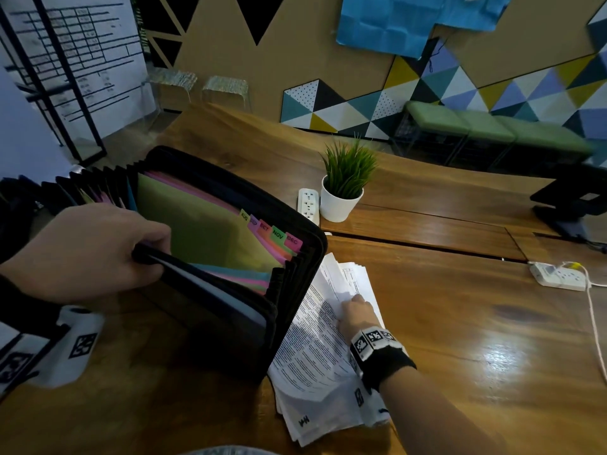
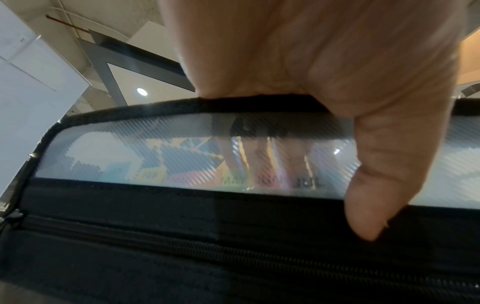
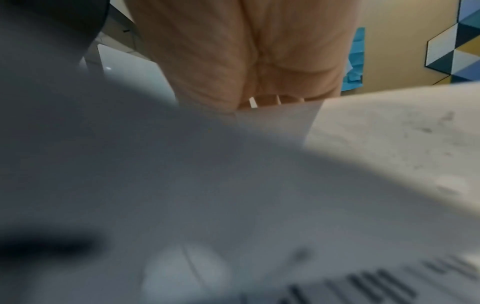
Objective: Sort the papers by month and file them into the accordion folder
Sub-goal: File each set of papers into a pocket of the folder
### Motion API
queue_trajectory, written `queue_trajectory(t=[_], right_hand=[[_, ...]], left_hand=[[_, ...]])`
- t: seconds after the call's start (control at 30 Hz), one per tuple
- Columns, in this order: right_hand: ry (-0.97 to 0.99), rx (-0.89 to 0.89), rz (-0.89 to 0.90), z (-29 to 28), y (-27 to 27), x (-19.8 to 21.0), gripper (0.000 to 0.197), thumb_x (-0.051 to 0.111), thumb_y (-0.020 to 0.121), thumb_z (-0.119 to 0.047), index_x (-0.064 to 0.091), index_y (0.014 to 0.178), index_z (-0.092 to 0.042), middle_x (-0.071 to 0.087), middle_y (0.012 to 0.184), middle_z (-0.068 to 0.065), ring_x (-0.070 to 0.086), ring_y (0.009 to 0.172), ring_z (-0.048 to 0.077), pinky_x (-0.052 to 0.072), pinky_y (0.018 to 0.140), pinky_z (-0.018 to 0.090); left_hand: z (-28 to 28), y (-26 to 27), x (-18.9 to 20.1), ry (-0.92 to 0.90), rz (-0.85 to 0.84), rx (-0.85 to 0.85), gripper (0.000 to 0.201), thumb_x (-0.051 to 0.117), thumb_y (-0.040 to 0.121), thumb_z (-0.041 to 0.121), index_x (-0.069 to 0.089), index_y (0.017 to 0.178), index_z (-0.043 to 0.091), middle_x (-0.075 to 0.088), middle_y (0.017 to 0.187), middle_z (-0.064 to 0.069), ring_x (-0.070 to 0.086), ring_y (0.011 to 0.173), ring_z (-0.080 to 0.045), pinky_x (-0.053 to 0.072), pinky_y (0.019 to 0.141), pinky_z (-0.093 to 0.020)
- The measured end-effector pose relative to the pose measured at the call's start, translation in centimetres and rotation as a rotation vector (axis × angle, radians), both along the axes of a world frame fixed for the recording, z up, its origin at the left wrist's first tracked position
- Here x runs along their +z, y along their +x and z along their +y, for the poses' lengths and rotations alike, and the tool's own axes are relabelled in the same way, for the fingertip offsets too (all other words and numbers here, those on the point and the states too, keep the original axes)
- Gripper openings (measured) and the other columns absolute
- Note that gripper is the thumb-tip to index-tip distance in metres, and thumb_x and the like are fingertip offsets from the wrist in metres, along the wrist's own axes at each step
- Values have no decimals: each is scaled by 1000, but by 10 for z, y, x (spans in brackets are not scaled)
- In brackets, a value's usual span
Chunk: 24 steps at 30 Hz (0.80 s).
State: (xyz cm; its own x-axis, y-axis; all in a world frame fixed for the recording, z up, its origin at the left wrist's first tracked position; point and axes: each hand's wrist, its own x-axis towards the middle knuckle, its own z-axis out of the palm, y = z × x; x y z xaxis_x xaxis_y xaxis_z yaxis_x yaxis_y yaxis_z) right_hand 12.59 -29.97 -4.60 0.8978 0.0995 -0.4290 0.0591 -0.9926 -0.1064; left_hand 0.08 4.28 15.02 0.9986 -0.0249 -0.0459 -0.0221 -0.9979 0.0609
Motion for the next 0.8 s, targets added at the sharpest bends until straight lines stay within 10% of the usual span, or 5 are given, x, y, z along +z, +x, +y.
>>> queue_trajectory(t=[0.23,0.5,0.6,0.7,0.8], right_hand=[[339,-303,58,-41,-6,18,13,60,86,-24,60,97,-17,66,101,4,62,86,17,54,80,33],[540,-476,305,-77,-42,12,85,77,65,-1,30,135,-7,57,118,19,57,106,34,48,92,43],[506,-464,302,-79,-56,11,55,73,72,-5,52,122,-2,64,109,13,62,98,27,51,89,38],[432,-347,126,-82,-63,53,3,62,85,-12,64,88,-12,63,75,-2,58,66,8,49,60,13],[415,-262,-168,-89,-62,121,13,63,85,-25,60,93,-16,64,80,4,59,73,19,44,60,28]], left_hand=[[-4,-2,0,14,-82,-37,22,40,62,55,58,65,41,53,57,24,55,59,-3,45,51,-23],[-6,-2,0,-2,-100,-65,16,45,66,51,57,65,41,55,58,21,56,58,-3,40,50,-20],[-6,-1,-2,6,-145,-125,7,52,67,46,58,67,42,58,65,24,58,68,-1,39,69,-24],[-6,-3,-8,-10,-250,-192,17,48,70,50,64,72,44,65,81,26,58,97,-6,31,91,-37],[-8,-6,-14,1,-278,-173,15,60,66,46,70,78,42,70,87,20,63,101,-19,29,93,-42]])
